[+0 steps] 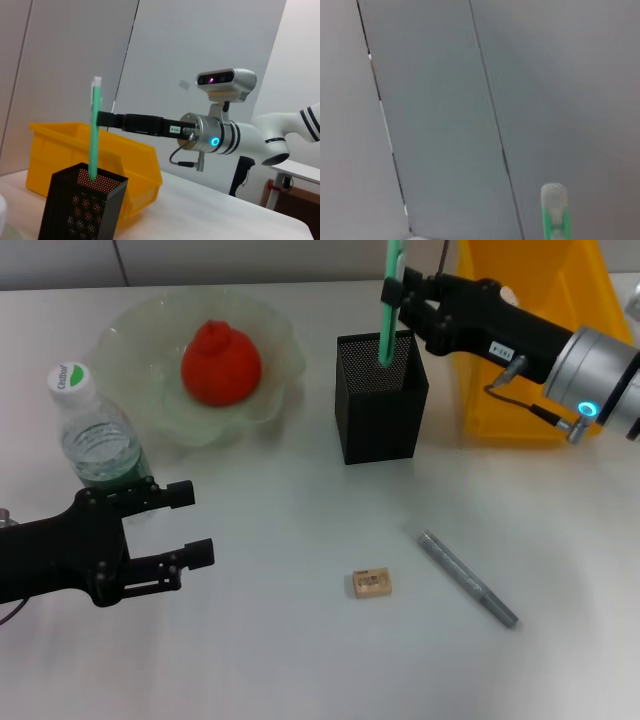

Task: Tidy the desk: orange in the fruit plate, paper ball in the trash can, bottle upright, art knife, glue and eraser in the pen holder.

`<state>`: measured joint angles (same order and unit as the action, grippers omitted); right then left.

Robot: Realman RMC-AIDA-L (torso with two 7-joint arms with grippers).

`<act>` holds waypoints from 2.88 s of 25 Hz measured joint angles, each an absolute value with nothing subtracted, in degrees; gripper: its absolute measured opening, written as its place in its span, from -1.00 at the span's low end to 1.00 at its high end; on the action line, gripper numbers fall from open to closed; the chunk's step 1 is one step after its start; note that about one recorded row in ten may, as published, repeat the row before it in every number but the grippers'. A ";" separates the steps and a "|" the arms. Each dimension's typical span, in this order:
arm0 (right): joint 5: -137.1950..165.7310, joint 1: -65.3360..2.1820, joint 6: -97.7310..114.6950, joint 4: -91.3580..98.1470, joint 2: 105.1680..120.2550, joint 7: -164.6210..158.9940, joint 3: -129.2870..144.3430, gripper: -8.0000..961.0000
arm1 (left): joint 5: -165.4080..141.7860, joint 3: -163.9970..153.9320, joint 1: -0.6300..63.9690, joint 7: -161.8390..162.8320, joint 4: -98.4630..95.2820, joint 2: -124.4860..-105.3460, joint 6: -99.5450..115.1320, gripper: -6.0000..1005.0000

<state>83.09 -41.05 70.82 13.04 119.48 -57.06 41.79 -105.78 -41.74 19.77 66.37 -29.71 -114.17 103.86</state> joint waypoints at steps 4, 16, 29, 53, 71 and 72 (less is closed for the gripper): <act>83.34 -39.38 72.53 17.06 119.29 -63.01 46.72 -0.37 | -105.81 -41.62 19.56 66.37 -29.71 -114.17 104.08 0.54; 111.59 -29.03 93.16 74.03 117.63 -112.28 56.37 0.31 | -105.82 -41.48 19.19 66.34 -29.71 -114.06 106.33 0.54; 140.46 -44.20 105.45 79.43 119.55 -133.76 81.01 0.58 | -105.81 -41.44 19.07 66.83 -29.76 -113.88 107.31 0.54; 135.95 -48.09 80.38 62.76 119.80 -133.55 106.45 -0.05 | -105.82 -41.59 19.07 66.82 -29.71 -114.02 107.41 0.54; 135.21 -47.85 77.19 61.64 119.88 -133.41 110.59 -0.36 | -105.82 -41.44 18.96 66.88 -29.70 -113.99 107.39 0.54; 135.01 -47.70 77.39 62.22 119.88 -133.42 110.37 -0.38 | -105.82 -41.39 18.74 66.89 -29.71 -113.99 107.38 0.54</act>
